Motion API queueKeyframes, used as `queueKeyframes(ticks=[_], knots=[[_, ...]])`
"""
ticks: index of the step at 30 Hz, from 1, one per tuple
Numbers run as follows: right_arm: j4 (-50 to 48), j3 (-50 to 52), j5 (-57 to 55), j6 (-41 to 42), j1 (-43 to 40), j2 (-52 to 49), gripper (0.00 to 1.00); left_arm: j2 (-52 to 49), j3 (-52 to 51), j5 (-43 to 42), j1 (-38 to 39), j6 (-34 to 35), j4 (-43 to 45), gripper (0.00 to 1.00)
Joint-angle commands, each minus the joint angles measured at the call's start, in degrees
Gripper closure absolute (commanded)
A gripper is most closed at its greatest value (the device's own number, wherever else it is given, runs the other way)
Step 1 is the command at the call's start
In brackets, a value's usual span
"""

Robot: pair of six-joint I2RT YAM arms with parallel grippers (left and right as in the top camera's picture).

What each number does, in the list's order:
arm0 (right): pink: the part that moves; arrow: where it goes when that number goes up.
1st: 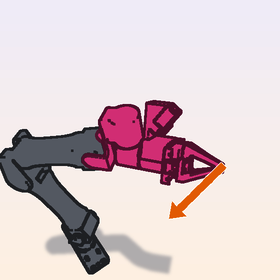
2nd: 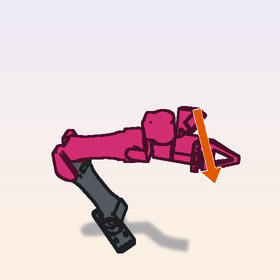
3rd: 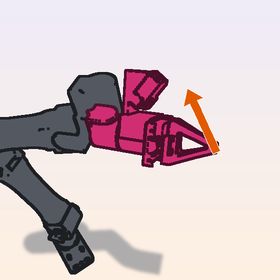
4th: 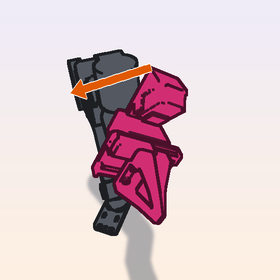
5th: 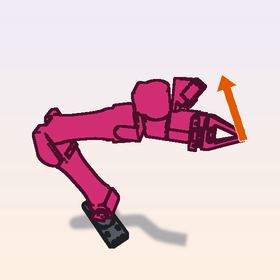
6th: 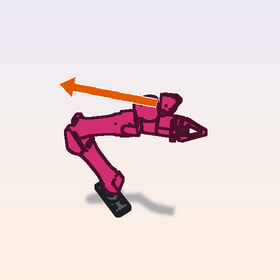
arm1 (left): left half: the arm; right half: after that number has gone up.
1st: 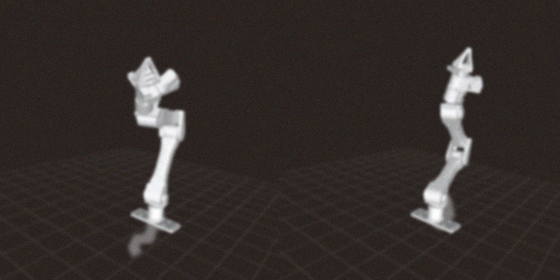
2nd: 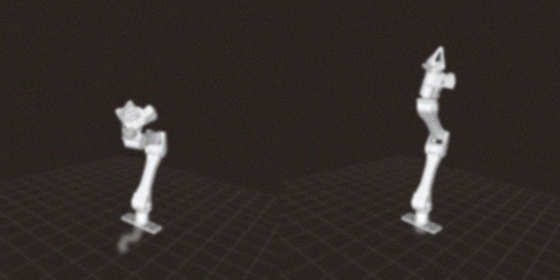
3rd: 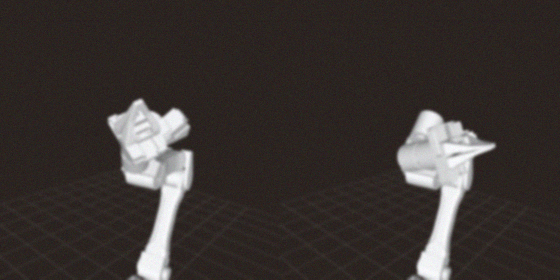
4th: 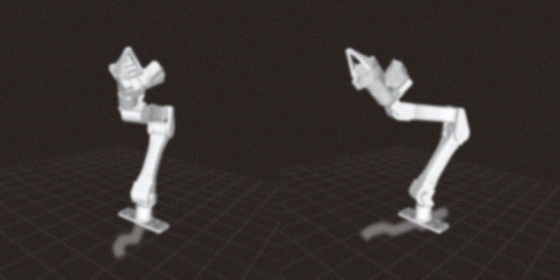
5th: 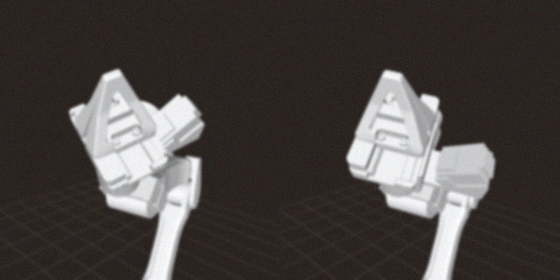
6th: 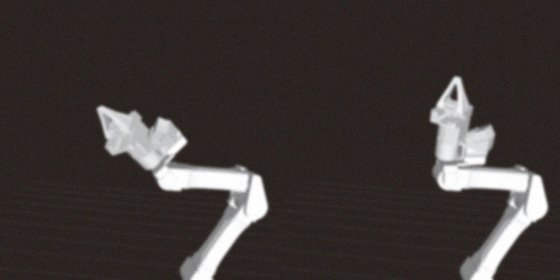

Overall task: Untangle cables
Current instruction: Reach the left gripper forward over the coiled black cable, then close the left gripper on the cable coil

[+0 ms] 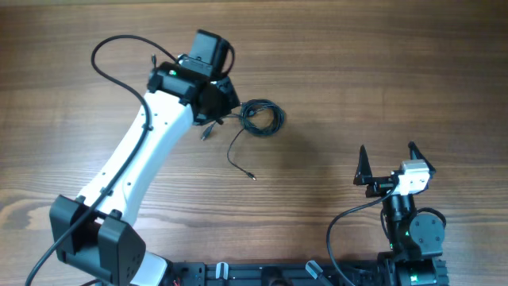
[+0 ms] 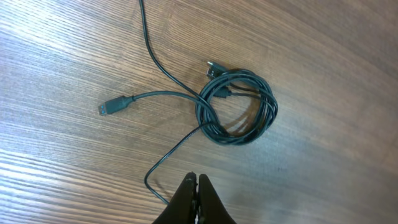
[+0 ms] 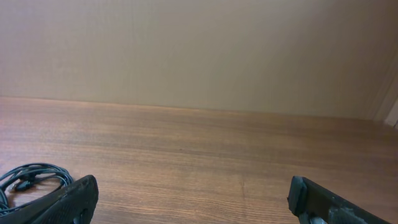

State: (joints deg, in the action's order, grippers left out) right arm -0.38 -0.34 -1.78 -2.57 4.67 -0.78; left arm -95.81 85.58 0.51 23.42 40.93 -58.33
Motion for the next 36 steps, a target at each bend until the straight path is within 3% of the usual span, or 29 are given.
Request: queueKeyframes(ticks=[1, 7, 9, 10, 20, 36], knots=[[-0.2, 0.0, -0.8, 1.1, -0.4, 0.5, 0.0, -1.5, 0.5, 8.0, 2.7, 7.6, 1.0, 0.95], [-0.2, 0.0, -0.8, 1.1, -0.4, 0.5, 0.0, -6.0, 0.5, 8.1, 4.4, 9.3, 2.5, 0.79], [-0.2, 0.0, -0.8, 1.1, -0.4, 0.5, 0.0, -7.6, 0.5, 8.1, 4.5, 9.3, 3.0, 0.59], [-0.2, 0.0, -0.8, 1.1, -0.4, 0.5, 0.0, -8.6, 0.5, 8.1, 4.5, 9.3, 3.4, 0.57], [-0.2, 0.0, -0.8, 1.1, -0.4, 0.5, 0.0, -14.7, 0.5, 8.1, 4.5, 9.3, 6.4, 0.47], [-0.2, 0.0, -0.8, 1.1, -0.4, 0.5, 0.0, -21.3, 0.5, 6.2, 6.2, 9.3, 9.3, 0.56]])
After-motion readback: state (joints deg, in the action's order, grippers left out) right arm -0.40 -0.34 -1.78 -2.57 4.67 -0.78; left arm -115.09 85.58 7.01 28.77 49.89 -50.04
